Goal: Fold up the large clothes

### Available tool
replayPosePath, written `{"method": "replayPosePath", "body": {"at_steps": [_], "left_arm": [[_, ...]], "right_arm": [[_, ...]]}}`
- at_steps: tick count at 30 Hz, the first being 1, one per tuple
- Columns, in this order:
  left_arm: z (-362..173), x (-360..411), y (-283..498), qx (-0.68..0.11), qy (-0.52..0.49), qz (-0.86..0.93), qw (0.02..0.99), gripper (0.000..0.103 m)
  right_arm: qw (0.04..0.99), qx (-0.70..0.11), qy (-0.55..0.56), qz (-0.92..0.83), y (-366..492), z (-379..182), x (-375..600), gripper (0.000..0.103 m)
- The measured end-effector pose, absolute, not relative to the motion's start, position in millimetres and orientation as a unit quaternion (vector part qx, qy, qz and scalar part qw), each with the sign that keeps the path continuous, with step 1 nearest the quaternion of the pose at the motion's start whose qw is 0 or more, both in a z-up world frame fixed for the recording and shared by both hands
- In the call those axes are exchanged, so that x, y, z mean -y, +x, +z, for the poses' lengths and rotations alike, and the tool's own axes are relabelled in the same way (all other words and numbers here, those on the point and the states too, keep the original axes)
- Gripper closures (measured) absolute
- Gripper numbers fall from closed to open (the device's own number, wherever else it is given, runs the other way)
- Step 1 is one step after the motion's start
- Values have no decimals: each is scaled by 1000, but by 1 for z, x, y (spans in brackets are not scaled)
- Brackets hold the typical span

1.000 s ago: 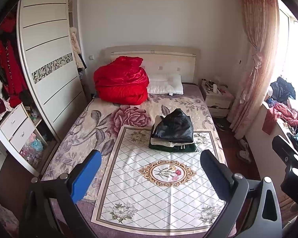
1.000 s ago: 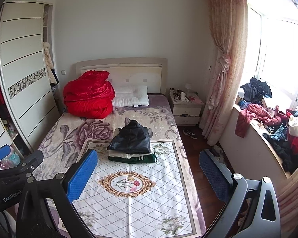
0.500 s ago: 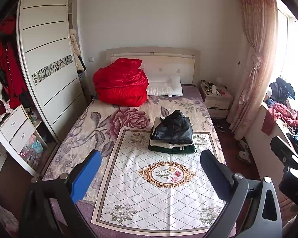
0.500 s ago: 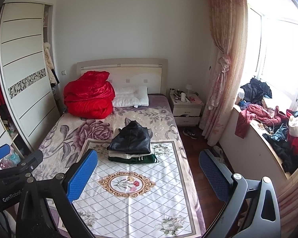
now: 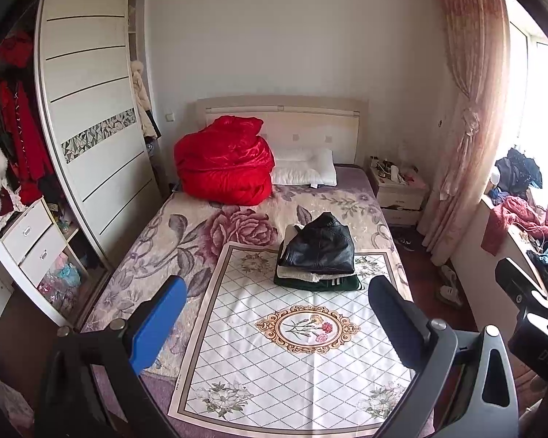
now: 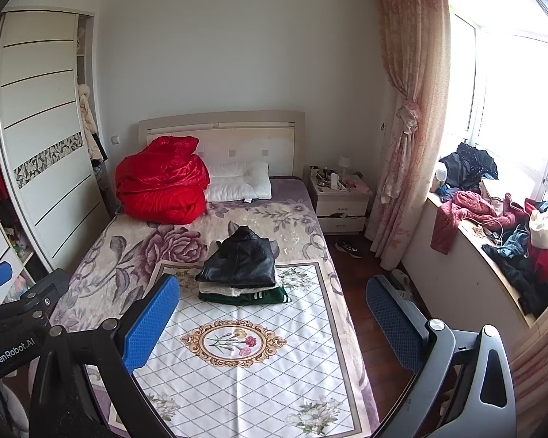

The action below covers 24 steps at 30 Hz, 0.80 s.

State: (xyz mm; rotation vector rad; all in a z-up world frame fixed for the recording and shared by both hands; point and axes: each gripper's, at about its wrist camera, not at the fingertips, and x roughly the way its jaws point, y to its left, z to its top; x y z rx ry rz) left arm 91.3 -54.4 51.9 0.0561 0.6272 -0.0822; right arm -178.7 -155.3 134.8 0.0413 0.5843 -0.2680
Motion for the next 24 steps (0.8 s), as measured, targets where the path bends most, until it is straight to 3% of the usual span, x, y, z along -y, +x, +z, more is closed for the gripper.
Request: {"method": "replayPosePath", "body": {"at_steps": [24], "left_arm": [[54,51,89,-310,20,-39,950,1]], "right_arm": [[948,-289,18,-132,-184,133,150,0]]}}
